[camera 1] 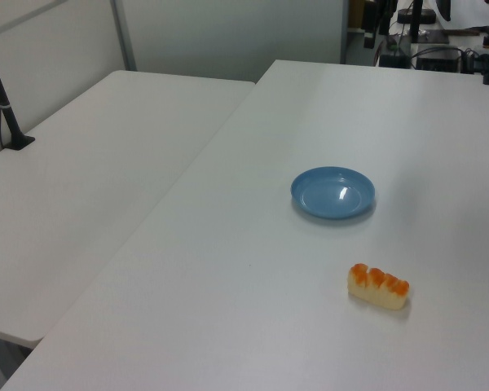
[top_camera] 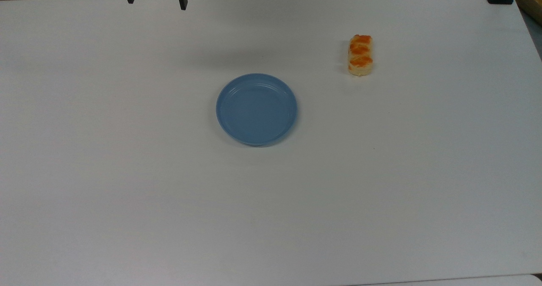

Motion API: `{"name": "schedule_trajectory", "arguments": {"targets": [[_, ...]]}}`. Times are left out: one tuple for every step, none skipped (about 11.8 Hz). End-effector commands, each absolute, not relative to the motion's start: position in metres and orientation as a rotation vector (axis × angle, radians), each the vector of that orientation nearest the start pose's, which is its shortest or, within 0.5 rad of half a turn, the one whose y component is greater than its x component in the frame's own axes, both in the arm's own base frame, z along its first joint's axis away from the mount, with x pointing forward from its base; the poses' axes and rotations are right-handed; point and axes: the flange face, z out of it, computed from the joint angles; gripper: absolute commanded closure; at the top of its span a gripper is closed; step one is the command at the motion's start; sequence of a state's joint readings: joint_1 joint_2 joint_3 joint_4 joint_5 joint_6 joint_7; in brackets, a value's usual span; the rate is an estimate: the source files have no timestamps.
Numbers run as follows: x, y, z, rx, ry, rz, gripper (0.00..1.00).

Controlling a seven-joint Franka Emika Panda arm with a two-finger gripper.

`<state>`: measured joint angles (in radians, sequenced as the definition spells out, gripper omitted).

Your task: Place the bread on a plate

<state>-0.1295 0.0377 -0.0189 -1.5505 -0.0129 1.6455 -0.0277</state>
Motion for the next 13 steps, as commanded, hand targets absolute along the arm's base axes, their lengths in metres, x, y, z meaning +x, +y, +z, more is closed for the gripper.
{"name": "schedule_trajectory", "arguments": {"targets": [[0.5529, -0.1015, 0.629, -3.148, 0.123, -0.049, 0.0], [0.5527, -0.1024, 0.629, -3.149, 0.118, -0.049, 0.0], [0.5528, -0.1016, 0.629, -3.149, 0.116, -0.049, 0.0], [0.5532, -0.1023, 0.6282, -3.147, 0.121, -0.047, 0.0], [0.5526, -0.1028, 0.629, -3.144, 0.123, -0.05, 0.0], [0.5527, -0.1023, 0.629, -3.139, 0.123, -0.051, 0.0], [0.5527, -0.1021, 0.629, -3.138, 0.123, -0.051, 0.0], [0.5527, -0.1021, 0.629, -3.138, 0.123, -0.051, 0.0], [0.5527, -0.1021, 0.629, -3.138, 0.125, -0.051, 0.0], [0.5527, -0.1021, 0.629, -3.137, 0.128, -0.051, 0.0], [0.5532, -0.1022, 0.6282, -3.137, 0.125, -0.049, 0.0], [0.5529, -0.1013, 0.629, -3.138, 0.123, -0.051, 0.0], [0.5535, -0.1004, 0.6282, -3.136, 0.118, -0.049, 0.0]]}}
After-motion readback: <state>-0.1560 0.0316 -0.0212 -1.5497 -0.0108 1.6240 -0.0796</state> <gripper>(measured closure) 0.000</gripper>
